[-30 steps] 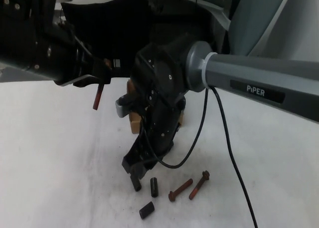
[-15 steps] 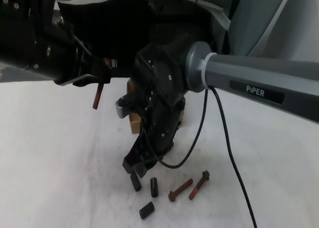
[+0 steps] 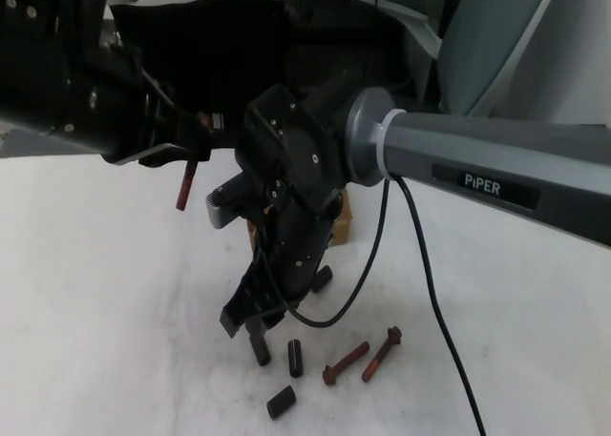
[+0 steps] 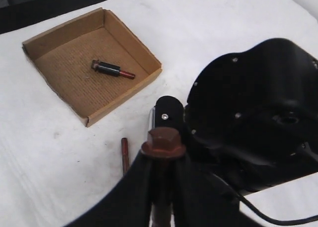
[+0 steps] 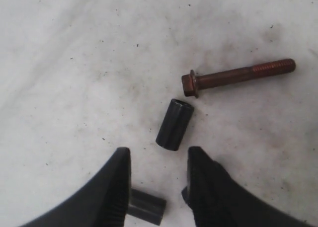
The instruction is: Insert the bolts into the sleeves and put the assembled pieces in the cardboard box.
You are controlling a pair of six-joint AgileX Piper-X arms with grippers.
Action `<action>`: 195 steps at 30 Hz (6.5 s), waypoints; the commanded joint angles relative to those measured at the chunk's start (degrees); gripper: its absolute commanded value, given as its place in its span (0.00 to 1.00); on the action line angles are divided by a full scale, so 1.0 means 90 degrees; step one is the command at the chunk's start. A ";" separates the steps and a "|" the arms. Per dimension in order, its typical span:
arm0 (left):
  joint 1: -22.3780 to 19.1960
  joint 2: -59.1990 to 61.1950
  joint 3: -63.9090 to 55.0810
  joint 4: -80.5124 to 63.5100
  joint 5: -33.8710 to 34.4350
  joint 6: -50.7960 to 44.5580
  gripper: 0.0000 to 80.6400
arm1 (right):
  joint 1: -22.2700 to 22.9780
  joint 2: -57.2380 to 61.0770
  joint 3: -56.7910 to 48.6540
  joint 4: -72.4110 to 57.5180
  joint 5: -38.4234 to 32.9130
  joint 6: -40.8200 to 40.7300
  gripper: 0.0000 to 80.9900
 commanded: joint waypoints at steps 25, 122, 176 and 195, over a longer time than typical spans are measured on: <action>0.0633 -0.0137 -0.0019 0.0141 -0.0389 0.0325 0.00 | 0.0003 0.0143 -0.0049 0.0243 0.0064 0.0000 0.45; 0.0886 -0.0363 -0.0030 0.0215 -0.0145 -0.0055 0.00 | -0.0455 -0.0658 -0.0069 -0.0056 -0.1082 -0.0667 0.01; 0.0886 0.0028 0.2177 -0.8256 0.2588 -0.4680 0.00 | -0.1599 -0.2221 0.2611 -0.6592 -0.1116 0.0977 0.01; 0.0855 0.0329 0.2177 -0.8256 0.2352 -0.4194 0.00 | -0.0466 -0.3433 0.4044 -0.7211 -0.0205 -0.0216 0.01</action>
